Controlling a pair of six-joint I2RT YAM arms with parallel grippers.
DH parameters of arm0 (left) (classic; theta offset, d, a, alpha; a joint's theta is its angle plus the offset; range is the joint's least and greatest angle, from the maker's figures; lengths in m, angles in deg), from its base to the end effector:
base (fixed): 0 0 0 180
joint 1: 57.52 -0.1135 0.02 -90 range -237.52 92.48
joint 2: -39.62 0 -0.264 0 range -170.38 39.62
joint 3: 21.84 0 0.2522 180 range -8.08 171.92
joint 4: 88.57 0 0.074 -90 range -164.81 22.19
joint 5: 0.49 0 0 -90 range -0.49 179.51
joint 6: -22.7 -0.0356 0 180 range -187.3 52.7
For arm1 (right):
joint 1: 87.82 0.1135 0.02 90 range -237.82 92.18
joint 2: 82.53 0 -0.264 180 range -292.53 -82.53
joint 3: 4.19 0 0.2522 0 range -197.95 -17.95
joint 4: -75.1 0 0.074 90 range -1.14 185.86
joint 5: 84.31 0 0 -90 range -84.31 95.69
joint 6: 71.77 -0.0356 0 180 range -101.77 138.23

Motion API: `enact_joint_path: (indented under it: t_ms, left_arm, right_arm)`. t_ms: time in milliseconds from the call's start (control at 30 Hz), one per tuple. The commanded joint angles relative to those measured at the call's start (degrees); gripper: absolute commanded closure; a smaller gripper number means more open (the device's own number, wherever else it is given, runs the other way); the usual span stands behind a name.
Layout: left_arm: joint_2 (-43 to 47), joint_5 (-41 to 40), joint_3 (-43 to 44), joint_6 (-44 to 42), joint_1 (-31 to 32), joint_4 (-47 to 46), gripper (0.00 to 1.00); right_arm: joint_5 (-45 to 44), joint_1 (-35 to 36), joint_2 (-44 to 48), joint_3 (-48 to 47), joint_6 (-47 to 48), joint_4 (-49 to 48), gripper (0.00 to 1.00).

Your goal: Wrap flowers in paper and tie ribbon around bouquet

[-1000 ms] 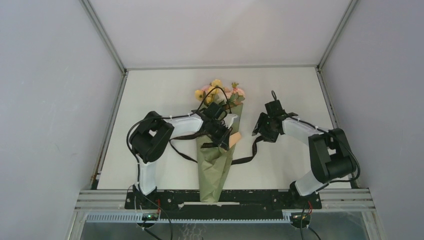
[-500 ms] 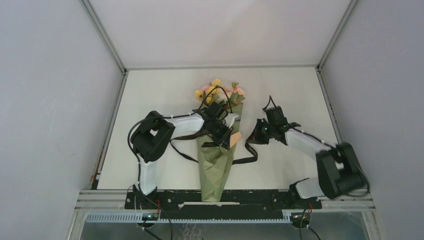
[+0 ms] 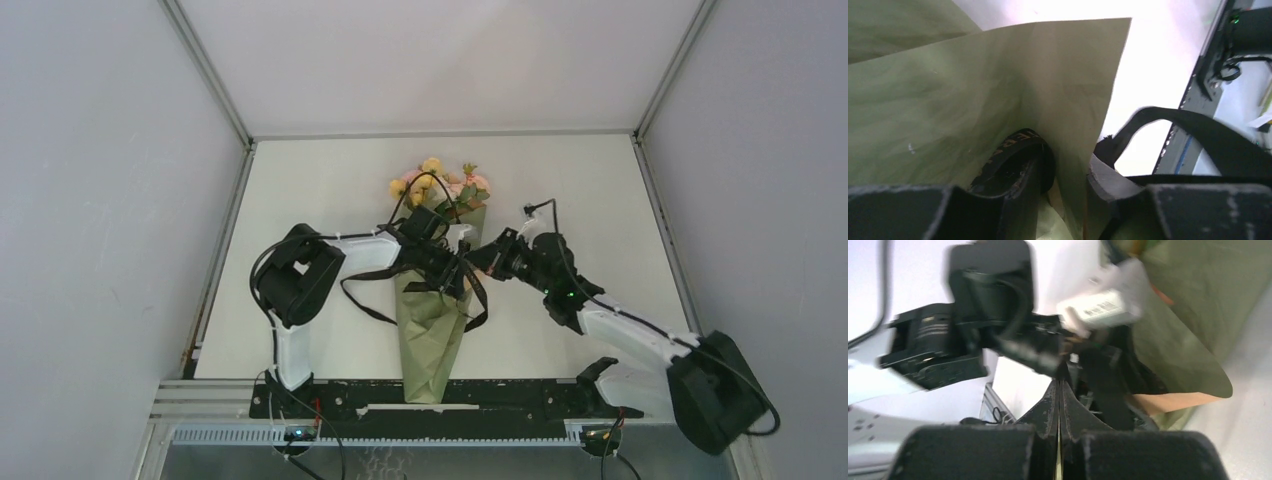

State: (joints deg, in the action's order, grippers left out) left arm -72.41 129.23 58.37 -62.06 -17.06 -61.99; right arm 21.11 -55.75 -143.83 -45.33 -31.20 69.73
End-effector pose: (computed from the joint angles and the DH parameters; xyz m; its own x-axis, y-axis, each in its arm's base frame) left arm 0.2793 -0.2681 0.1389 -0.7142 0.5168 -0.4721 0.6916 0.4169 -0.5899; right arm 0.1939 0.1326 0.2305 -0.6950 0.4287 -0.5773 -0.3103 0.5455 0.7786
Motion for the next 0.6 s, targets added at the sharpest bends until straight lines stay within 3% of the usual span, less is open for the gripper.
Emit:
enact_joint_path:
  t_ms: [0,233,567]
  left_arm:
    - [2.5,6.6,-2.5,6.1,-2.2,-9.1,0.61]
    - [5.0,8.3,-5.2,10.3,-3.9,-12.6,0.53]
    - [10.9,7.8,-6.9,8.6,-4.3,-10.3,0.50]
  right_arm:
    - [-6.4,2.8,-8.6,0.5,-4.4,-14.2,1.00]
    - [-12.4,1.3,-20.6,0.5,-7.8,-15.7,1.00]
    - [-10.8,-0.3,-34.6,1.3,-13.0,-19.9,1.00]
